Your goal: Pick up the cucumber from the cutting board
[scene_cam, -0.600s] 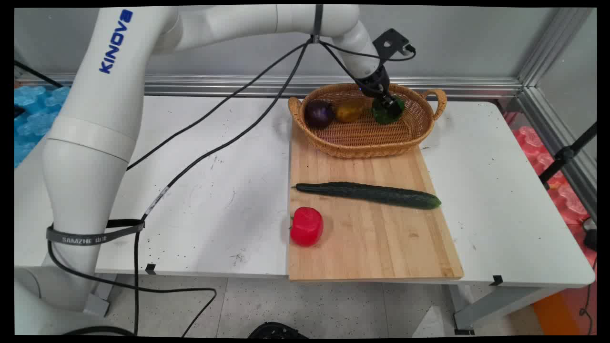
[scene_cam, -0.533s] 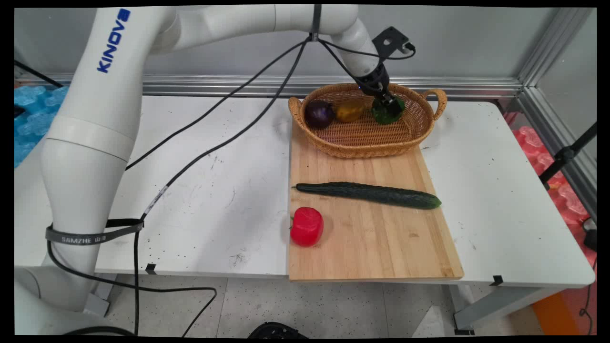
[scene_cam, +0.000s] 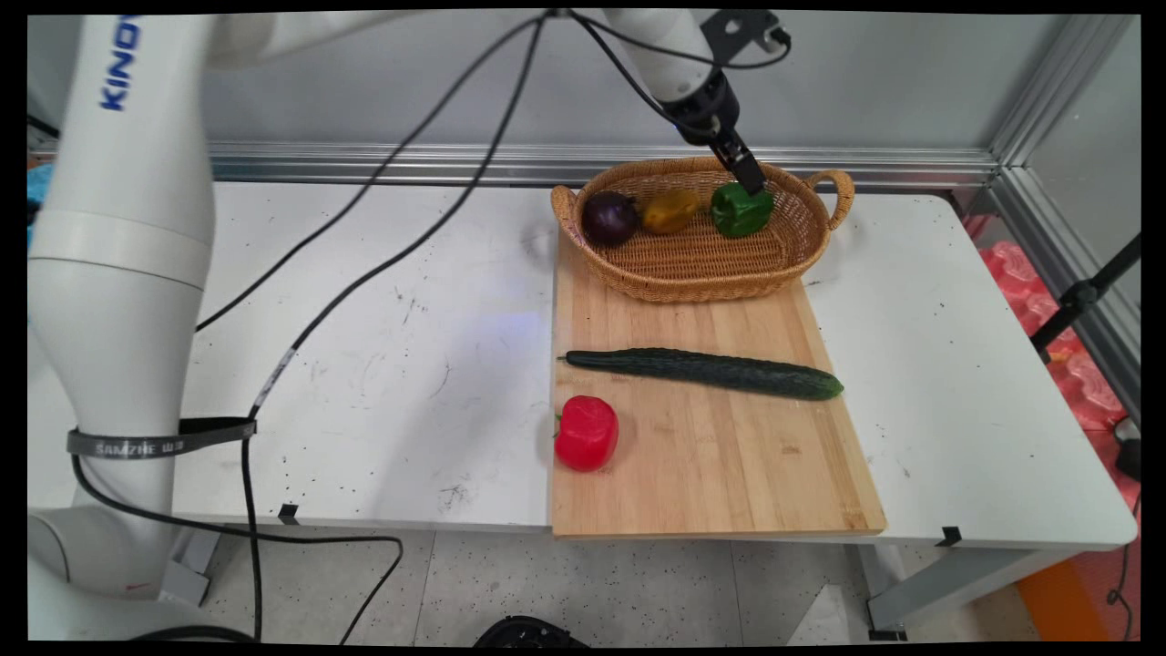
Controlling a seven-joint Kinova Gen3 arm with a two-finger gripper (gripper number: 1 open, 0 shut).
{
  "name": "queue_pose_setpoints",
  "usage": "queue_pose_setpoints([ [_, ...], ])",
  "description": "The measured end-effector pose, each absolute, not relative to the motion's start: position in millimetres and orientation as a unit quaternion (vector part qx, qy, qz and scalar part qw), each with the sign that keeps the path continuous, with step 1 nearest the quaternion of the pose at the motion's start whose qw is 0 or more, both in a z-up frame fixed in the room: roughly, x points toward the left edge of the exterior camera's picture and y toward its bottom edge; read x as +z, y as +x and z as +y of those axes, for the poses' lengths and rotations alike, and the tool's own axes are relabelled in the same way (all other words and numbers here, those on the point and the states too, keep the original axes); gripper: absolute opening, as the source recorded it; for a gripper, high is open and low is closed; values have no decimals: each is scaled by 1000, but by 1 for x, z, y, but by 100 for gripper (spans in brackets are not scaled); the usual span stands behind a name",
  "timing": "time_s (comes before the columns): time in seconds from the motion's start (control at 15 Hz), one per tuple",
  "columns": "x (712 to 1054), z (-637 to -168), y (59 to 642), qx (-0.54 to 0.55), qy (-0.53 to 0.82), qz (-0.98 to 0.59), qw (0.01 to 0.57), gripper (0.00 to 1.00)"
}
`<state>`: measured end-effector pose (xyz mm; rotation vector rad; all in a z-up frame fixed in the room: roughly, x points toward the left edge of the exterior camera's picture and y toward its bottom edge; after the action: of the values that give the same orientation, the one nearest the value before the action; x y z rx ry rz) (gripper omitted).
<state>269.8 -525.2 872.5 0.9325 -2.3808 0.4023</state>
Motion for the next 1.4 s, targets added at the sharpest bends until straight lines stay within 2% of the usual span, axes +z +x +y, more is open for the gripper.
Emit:
queue_pose_setpoints([
  [0.4, 924, -464, 289, 129, 314, -901, 270, 100],
  [0.73, 953, -405, 309, 92, 280, -920, 257, 100],
  [1.13, 969, -343, 337, 49, 243, -941, 233, 100],
  [1.4, 964, -318, 340, 40, 212, -950, 225, 100],
])
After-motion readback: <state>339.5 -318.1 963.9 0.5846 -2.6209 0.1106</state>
